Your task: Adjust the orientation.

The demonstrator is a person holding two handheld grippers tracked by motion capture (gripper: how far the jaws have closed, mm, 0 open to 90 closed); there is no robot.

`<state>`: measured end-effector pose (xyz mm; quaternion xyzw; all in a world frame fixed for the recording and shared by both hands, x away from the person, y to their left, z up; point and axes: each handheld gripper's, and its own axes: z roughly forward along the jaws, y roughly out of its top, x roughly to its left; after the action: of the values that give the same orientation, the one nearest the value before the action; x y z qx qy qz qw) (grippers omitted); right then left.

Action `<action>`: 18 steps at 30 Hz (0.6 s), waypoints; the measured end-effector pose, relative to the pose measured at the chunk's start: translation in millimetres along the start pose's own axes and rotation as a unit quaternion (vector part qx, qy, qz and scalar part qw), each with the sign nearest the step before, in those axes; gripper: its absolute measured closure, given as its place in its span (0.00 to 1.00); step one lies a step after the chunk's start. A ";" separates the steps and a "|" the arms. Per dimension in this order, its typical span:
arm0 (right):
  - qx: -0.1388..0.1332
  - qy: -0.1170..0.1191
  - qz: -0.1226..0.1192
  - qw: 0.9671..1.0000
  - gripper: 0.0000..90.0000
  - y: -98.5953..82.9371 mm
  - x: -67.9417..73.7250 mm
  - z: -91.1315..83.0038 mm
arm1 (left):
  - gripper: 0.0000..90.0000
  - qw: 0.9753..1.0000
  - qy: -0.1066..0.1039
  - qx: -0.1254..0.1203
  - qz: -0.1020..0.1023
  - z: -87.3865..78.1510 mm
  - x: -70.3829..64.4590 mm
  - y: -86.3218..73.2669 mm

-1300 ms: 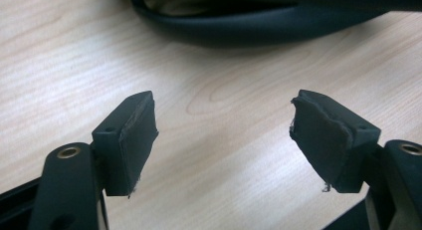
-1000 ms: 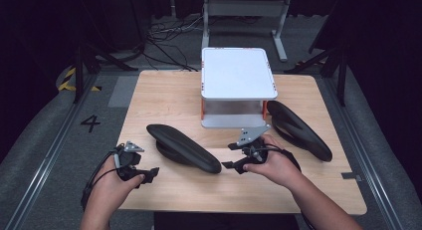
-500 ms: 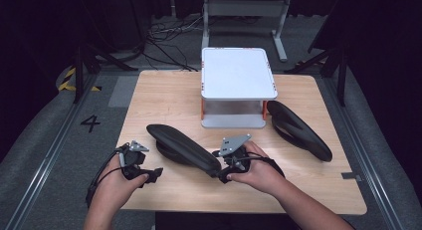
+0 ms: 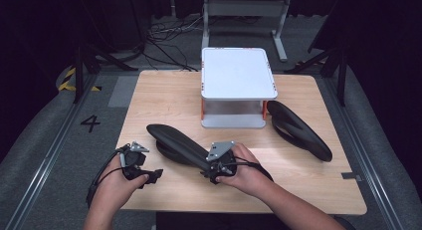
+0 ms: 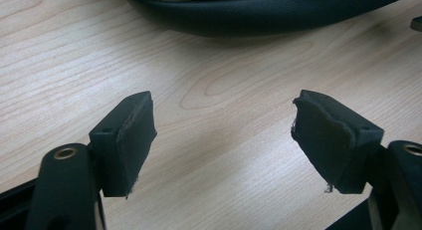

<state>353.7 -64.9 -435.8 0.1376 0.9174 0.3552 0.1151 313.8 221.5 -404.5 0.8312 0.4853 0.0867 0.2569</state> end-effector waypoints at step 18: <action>0.000 0.020 0.059 0.998 0.74 -12.9 5.7 -63.9 | 0.28 0.999 0.002 -0.006 0.035 -4.3 -5.0 23.3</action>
<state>326.4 -111.7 -399.2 0.1847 0.9098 0.3639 0.0753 327.3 209.5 -388.4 0.8460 0.4559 0.1001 0.2576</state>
